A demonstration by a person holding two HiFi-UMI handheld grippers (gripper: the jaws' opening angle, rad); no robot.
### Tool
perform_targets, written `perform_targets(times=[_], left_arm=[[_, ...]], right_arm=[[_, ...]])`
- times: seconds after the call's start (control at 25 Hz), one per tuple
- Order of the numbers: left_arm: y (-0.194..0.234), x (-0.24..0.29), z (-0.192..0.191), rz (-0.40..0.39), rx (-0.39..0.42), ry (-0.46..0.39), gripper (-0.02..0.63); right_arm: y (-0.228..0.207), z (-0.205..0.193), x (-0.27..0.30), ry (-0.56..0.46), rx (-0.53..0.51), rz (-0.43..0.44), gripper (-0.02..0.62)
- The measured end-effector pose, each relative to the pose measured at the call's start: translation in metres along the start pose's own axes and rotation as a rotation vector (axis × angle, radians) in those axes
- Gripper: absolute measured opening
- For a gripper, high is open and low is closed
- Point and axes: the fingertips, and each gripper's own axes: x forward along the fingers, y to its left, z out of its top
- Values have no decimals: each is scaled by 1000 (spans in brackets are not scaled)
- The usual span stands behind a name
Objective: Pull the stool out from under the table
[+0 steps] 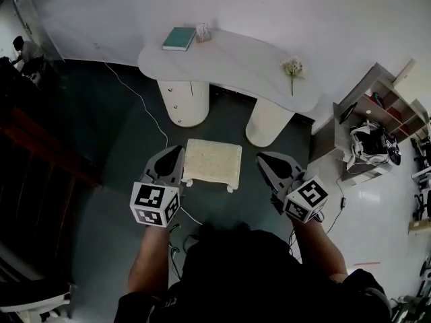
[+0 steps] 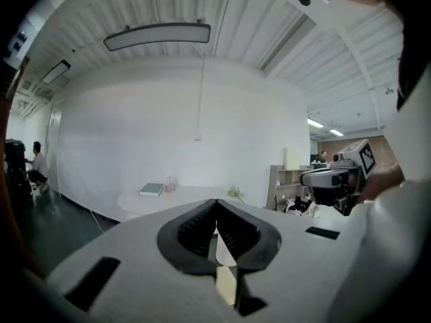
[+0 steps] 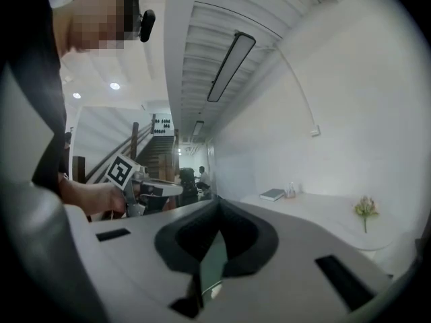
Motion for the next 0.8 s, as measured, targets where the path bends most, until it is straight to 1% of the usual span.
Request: perform_targets(times=[0.08,0.12,0.16,0.32,0.44,0.64,0.8], left_arm=[[11,-6,-4,33,-53,-11,2],[15,-10,-6,44,-66,-12,2],[17,-13,-7,50,-63,-10,1],[13,-24,-5,53,0,-3,2],[8,-30,-1,61,7,-11,2],[-8,-35,-6,45,25,14,2],[-17,-40,-11,48,19,24,2]], right_arm=[[1,3,-2,-4,5,-22,3],[2,4,-4,-10,7,-31,3],[2,5,-6,-17,11,-39,3],[-2,6,-16,-57,46,-75,3],[-3,3,-24,-80,86,-87,3],[0,-3,-34,-92,95,-81,3],[5,-8,-34,-88,107,-56,3]])
